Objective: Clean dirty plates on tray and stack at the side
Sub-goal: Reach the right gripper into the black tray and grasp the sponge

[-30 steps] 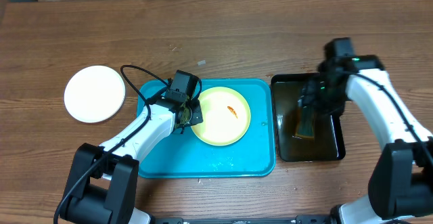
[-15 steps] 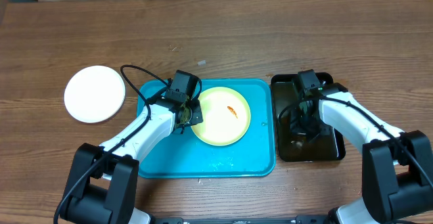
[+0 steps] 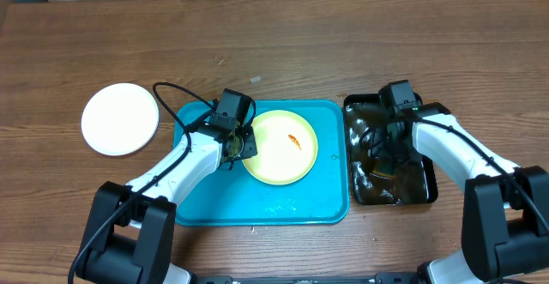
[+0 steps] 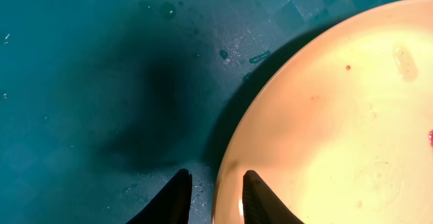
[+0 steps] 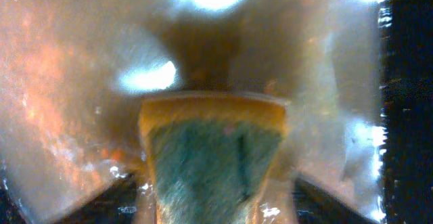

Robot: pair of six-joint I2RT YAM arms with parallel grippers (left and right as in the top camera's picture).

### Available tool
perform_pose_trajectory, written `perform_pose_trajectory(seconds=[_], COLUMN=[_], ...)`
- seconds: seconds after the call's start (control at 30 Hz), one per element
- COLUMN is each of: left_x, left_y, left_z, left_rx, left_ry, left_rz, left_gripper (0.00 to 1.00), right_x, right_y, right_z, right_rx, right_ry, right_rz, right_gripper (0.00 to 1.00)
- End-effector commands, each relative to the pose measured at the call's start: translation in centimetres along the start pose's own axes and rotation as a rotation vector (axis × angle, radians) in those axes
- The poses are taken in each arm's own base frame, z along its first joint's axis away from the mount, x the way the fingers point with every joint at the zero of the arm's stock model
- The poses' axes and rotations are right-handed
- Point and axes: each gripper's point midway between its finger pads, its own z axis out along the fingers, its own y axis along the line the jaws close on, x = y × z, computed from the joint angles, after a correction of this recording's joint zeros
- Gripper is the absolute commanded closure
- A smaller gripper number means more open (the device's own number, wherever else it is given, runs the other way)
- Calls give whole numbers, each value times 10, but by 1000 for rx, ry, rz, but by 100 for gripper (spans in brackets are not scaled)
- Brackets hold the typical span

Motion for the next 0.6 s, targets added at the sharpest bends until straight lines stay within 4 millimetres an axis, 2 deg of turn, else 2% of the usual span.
perform_pose_trajectory(seconds=[0.0,0.03,0.07,0.1,0.13,0.17,0.27,0.33,0.37,0.4,0.47,0.53,0.57], left_x=[-10,-10,-11,-11,-11,-11,-11,-11,-11,-11,-11,-11,-11], left_y=[-3,-3,-3,-3,-3,-3,-3,-3,-3,-3,-3,-3,-3], left_z=[-4,-4,-4,-4,-4,-4,-4,-4,-4,-4,-4,-4,-4], left_rx=[7,8,8,9,9,10,10,10,9,10,10,10,10], left_ry=[-26,-28,-29,-30,-31,-31,-31,-31,-31,-31,-31,-31,-31], left_rz=[-4,-4,-5,-4,-5,-5,-5,-5,-4,-5,-5,-5,-5], left_gripper=[72,72,72,72,70,69,69,69,68,68,67,67,67], right_x=[-11,-11,-12,-13,-16,-20,-38,-48,-54,-56,-60,-66,-70], right_y=[1,1,1,2,3,3,4,7,10,12,16,18,18], right_z=[-8,-8,-8,-8,-8,-8,-10,-11,-13,-13,-14,-16,-17], right_rx=[-5,-7,-8,-11,-15,-16,-34,-51,-68,-78,-94,-103,-108], right_ry=[-39,-38,-39,-46,-58,-71,-140,-180,-203,-210,-227,-249,-265], right_rz=[10,10,10,11,12,16,37,46,48,49,50,51,54], right_gripper=[83,85,81,45,20,19,20,39,67,78,93,93,76])
